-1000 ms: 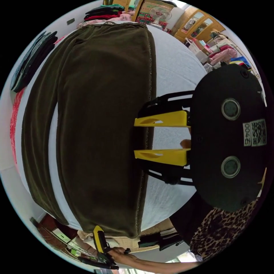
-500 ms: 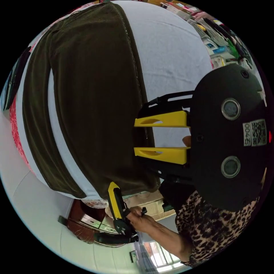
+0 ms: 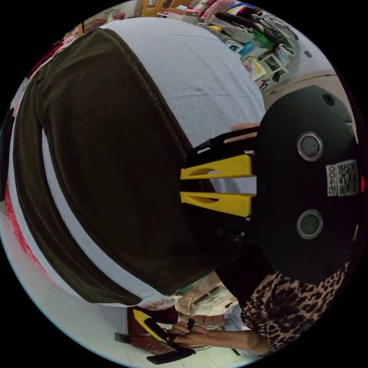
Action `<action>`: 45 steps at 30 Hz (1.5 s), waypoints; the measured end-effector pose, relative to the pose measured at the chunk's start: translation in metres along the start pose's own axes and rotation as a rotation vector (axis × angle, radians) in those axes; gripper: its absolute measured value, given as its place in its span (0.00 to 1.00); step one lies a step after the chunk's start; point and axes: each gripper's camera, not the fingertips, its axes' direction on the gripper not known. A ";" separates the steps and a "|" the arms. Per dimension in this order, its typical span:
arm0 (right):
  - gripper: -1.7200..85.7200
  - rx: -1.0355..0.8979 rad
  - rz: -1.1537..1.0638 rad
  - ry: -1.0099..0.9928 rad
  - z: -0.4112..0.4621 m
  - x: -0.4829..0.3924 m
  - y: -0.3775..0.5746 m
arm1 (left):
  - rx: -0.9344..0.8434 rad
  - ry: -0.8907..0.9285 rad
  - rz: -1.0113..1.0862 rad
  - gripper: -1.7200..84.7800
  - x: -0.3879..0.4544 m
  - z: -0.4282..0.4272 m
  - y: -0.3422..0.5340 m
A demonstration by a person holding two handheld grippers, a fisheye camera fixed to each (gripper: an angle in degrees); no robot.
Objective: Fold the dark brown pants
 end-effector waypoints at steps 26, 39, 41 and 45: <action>0.05 0.052 0.316 -0.122 -0.017 0.027 0.005 | -0.211 -0.182 0.344 0.13 -0.112 -0.075 -0.160; 0.06 0.011 0.399 0.092 -0.025 -0.014 -0.013 | -0.112 -0.052 0.342 0.05 -0.148 -0.163 -0.170; 0.06 0.005 0.406 0.090 -0.026 -0.015 -0.014 | -0.127 -0.042 0.319 0.05 -0.160 -0.162 -0.170; 0.06 0.010 0.415 0.075 -0.028 -0.015 -0.013 | -0.166 -0.039 0.246 0.05 -0.190 -0.144 -0.169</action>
